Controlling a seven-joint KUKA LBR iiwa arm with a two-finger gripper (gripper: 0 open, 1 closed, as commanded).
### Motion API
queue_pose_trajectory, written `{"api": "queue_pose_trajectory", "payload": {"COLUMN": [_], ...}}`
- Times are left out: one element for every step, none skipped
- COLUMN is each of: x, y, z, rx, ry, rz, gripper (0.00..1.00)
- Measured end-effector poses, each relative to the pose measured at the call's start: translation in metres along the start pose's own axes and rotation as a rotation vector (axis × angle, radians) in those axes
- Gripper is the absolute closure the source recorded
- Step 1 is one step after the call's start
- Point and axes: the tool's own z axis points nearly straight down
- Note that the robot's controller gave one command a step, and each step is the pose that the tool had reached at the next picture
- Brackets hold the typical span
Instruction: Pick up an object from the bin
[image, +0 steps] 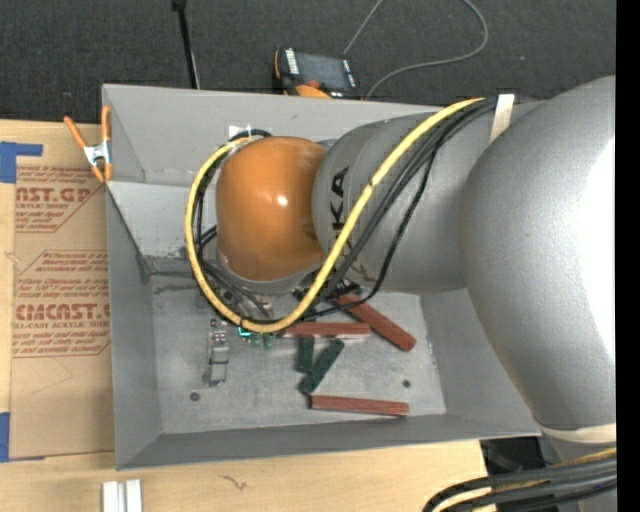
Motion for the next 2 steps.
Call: {"api": "queue_pose_trajectory", "payload": {"x": [-0.010,-0.032], "y": [-0.080,-0.178], "z": [-0.020,0.025], "rx": [0.002,0.003], "ry": [-0.009,-0.006], "rz": [-0.012,-0.175], "gripper": [0.00,0.00]}}
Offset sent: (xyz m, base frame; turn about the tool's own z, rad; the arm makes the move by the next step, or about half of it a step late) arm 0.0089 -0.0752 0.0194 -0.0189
